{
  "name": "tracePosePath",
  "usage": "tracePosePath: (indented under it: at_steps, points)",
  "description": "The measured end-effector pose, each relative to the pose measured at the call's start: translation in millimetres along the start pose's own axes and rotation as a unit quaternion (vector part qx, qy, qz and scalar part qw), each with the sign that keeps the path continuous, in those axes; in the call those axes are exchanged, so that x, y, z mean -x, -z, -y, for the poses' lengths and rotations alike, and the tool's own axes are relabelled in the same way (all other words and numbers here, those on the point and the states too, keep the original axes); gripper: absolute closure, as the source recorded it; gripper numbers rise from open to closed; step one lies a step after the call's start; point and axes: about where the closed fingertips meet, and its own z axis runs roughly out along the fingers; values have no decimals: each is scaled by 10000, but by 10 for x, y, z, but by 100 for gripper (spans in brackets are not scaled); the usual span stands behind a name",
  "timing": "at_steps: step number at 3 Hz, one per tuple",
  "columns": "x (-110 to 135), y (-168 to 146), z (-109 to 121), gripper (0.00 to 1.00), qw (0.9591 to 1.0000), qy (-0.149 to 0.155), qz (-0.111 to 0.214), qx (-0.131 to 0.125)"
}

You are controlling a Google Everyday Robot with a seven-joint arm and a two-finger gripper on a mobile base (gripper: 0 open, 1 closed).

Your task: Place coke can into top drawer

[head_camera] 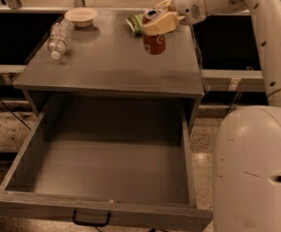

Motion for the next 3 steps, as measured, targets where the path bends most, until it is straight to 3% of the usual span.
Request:
tracePosePath:
  at_steps: [2, 3]
  points:
    - [178, 675, -237, 100, 9966, 205, -39, -798]
    - [34, 912, -485, 100, 9936, 25, -44, -1130]
